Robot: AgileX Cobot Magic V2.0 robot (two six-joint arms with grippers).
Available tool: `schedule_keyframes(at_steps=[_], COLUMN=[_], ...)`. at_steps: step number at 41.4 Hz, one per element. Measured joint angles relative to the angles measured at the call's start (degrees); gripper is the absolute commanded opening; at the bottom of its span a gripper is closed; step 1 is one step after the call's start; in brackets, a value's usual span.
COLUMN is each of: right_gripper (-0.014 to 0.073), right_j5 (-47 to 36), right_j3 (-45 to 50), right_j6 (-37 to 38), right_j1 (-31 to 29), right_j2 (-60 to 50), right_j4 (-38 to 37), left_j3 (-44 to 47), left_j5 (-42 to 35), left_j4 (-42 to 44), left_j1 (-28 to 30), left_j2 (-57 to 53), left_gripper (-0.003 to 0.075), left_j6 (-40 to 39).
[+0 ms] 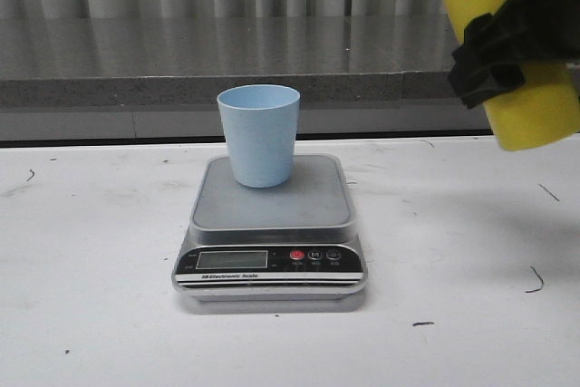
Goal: Pour seasoning into cup on scale with both arms
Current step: 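Tilt the bottle back upright and lower it toward the table, then set the yellow bottle down and open the right gripper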
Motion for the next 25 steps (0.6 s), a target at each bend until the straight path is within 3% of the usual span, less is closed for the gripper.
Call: schedule_keyframes(at_steps=[6, 14, 25], right_gripper=[0.0321, 0.0321, 0.0321], right_j5=[-15.3, -29.2, -45.1], right_j3=[7.6, 11.7, 12.1], right_j6=[0.4, -2.9, -6.7], right_j1=[-4.2, -9.4, -10.0], right_j2=[0.4, 4.2, 14.8], right_j4=[0.6, 4.0, 6.4], left_j3=[0.0, 0.0, 0.0], left_j5=[0.0, 0.0, 0.0], left_j4=[0.0, 0.0, 0.0], left_j1=[0.0, 0.0, 0.0], left_j2=[0.0, 0.0, 0.0], left_gripper=[0.0334, 0.0334, 0.0334], left_j6=[0.0, 0.0, 0.0])
